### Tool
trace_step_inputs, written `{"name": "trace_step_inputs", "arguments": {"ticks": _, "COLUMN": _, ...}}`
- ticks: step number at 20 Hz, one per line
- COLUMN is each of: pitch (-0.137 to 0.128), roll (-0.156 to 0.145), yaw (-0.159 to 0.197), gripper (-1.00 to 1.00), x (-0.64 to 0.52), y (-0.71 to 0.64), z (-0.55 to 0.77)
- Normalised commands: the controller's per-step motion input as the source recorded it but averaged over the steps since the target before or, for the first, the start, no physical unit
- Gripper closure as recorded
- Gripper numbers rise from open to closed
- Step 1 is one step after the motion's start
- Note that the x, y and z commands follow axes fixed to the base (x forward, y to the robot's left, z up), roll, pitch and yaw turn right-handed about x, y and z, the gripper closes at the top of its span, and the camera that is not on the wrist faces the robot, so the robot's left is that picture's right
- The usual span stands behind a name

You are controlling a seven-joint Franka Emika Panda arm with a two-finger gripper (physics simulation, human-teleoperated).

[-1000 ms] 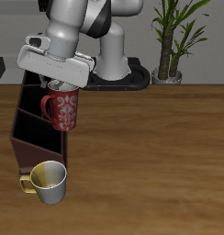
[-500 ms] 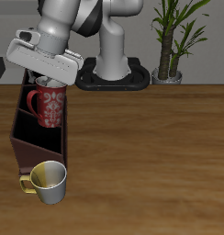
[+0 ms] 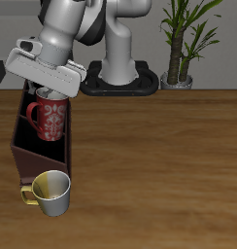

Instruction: Place the black book into the right desk caddy's front compartment and place the yellow book into the right desk caddy's right compartment and place the red mug into the right desk caddy's left compartment

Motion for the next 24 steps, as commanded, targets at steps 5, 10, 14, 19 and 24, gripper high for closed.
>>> {"name": "trace_step_inputs", "arguments": {"ticks": 5, "pitch": 0.012, "roll": 0.009, "yaw": 0.013, "gripper": 1.00, "x": 0.01, "y": 0.03, "z": -0.13}}
{"name": "trace_step_inputs", "arguments": {"ticks": 10, "pitch": 0.002, "roll": -0.013, "yaw": -0.004, "gripper": 1.00, "x": -0.01, "y": -0.07, "z": -0.02}}
{"name": "trace_step_inputs", "arguments": {"ticks": 14, "pitch": 0.005, "roll": -0.013, "yaw": 0.006, "gripper": 1.00, "x": 0.03, "y": -0.04, "z": -0.05}}
{"name": "trace_step_inputs", "arguments": {"ticks": 19, "pitch": 0.031, "roll": 0.005, "yaw": 0.023, "gripper": 1.00, "x": 0.10, "y": 0.03, "z": -0.24}}
{"name": "trace_step_inputs", "arguments": {"ticks": 24, "pitch": 0.025, "roll": 0.002, "yaw": -0.008, "gripper": 1.00, "x": 0.01, "y": 0.00, "z": -0.19}}
